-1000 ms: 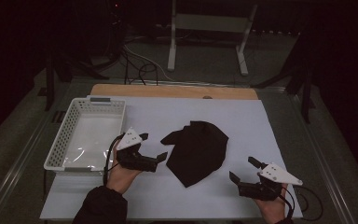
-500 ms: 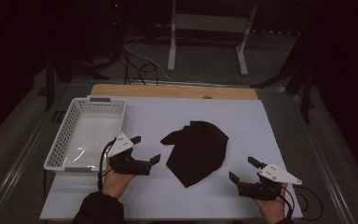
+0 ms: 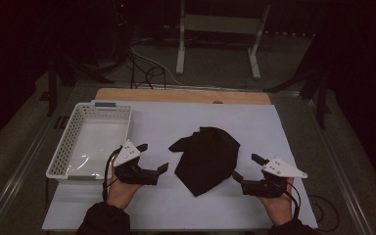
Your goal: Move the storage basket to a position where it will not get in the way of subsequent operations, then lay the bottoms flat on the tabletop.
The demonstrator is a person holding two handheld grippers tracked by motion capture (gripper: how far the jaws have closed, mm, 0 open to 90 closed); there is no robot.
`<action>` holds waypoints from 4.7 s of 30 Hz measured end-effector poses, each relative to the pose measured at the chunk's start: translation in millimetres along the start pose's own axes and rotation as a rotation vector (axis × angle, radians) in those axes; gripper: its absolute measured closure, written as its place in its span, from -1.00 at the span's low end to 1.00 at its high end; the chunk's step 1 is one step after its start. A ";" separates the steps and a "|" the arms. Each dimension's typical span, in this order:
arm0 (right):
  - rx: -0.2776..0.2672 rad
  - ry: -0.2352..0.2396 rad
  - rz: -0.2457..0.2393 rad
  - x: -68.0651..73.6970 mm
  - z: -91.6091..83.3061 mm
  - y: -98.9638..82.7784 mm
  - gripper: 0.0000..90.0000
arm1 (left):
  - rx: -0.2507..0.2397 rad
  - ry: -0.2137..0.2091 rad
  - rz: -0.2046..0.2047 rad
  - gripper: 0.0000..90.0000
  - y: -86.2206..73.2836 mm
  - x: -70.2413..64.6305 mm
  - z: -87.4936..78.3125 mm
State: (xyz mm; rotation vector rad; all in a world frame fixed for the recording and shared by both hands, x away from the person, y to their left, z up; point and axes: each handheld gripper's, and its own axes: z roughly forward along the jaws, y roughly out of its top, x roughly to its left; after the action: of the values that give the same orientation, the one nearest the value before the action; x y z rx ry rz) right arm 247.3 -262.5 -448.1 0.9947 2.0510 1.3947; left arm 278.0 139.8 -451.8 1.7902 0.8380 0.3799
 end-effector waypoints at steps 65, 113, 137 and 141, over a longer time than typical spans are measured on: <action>0.382 -0.020 -0.108 20.6 94.5 -30.3 0.15 | -0.012 -0.021 0.010 -0.99 1.2 -7.8 -0.5; 0.266 -0.184 0.075 -48.0 82.5 21.7 0.92 | -0.015 -0.021 -0.012 -0.98 -1.4 -4.2 -1.7; 0.295 -0.075 0.008 -16.9 58.2 -1.1 -0.20 | -0.003 -0.028 -0.007 -0.98 -3.0 -7.1 1.5; 0.297 -0.046 -0.023 -3.4 55.7 -4.1 -0.22 | -0.008 -0.031 -0.001 -0.98 -2.1 -8.4 1.1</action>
State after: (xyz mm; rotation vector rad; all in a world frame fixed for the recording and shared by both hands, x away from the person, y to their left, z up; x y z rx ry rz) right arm 288.1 -233.2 -473.0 1.1060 2.2707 1.0646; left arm 272.0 133.5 -453.0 1.7841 0.8154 0.3534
